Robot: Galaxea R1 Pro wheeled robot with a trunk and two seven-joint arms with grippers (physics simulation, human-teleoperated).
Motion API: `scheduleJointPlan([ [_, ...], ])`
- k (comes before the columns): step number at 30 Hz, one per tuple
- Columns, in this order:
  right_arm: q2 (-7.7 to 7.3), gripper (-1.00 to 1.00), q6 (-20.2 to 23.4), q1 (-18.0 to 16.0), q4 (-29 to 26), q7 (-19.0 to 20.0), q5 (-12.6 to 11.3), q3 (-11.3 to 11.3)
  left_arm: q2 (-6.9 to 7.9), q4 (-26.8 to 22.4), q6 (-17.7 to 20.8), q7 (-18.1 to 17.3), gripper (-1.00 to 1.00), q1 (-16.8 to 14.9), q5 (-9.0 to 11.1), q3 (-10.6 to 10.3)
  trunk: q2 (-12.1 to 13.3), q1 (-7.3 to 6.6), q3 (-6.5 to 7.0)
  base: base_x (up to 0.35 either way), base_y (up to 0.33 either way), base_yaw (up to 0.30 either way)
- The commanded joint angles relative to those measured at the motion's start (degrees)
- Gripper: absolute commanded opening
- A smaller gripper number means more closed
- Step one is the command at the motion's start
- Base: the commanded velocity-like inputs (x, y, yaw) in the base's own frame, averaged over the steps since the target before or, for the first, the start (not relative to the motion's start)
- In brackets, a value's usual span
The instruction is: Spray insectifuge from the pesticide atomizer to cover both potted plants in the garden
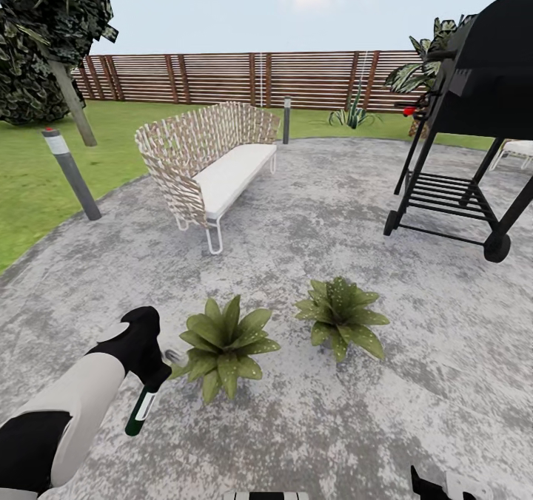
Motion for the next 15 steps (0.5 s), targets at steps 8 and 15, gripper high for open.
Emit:
scheduleJointPlan([
  [8, 0.01, 1.00, -0.2, 0.0, 0.0, 0.0, -0.6, 0.5, 0.03, -0.2, 0.6, -0.5, -1.00, 0.0, -0.4, 0.0, -1.6, 0.89, -1.13, 0.000, 0.000, 0.000],
  [15, 0.01, 1.00, -0.2, 0.0, 0.0, 0.0, -0.6, 0.5, 0.05, -0.3, 0.6, -0.5, -1.00, 0.0, -0.4, -0.1, -1.7, 0.97, -1.98, 0.000, 0.000, 0.000],
])
